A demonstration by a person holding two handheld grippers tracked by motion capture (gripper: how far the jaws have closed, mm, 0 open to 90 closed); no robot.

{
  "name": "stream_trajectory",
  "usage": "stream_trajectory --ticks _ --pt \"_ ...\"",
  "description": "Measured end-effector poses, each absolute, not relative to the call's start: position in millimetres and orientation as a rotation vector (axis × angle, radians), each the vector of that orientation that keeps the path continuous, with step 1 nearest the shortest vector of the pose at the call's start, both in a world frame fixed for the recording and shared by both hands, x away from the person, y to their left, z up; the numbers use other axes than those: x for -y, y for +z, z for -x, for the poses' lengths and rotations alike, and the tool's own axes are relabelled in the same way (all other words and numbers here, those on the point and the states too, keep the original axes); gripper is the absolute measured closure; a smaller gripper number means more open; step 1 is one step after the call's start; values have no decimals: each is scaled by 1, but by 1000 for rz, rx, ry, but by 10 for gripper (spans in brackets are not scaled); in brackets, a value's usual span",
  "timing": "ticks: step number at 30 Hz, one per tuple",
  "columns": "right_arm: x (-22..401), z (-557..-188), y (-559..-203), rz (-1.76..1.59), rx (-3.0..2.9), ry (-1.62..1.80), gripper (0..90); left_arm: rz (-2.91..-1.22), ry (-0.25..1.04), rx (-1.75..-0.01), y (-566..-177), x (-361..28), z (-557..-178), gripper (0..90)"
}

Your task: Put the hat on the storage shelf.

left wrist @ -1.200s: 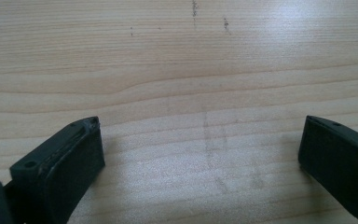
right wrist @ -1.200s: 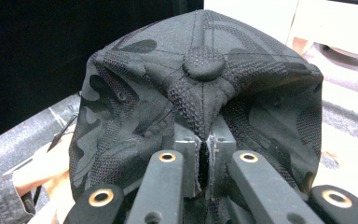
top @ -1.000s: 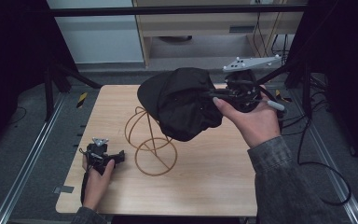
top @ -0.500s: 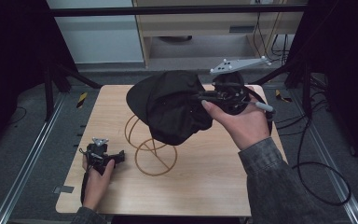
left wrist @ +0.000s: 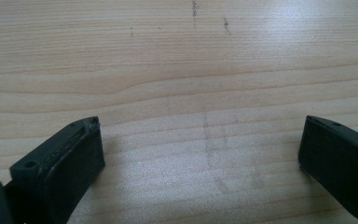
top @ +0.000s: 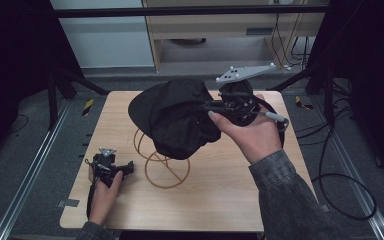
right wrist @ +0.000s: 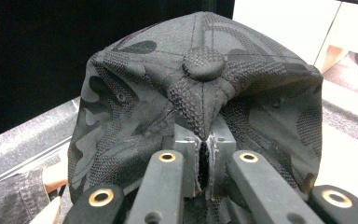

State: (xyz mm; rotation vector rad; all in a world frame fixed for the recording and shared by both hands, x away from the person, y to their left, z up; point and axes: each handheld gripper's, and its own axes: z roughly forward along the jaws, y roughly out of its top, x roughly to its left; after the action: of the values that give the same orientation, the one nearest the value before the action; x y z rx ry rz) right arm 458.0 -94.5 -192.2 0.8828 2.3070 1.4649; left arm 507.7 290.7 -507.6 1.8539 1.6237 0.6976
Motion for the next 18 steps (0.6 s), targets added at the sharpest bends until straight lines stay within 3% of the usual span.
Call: stream_trajectory --ticks 18 --pt "77 -459 -199 -858 -2340 1470 859 -1855 699 -1623 -508 -291 -508 0"
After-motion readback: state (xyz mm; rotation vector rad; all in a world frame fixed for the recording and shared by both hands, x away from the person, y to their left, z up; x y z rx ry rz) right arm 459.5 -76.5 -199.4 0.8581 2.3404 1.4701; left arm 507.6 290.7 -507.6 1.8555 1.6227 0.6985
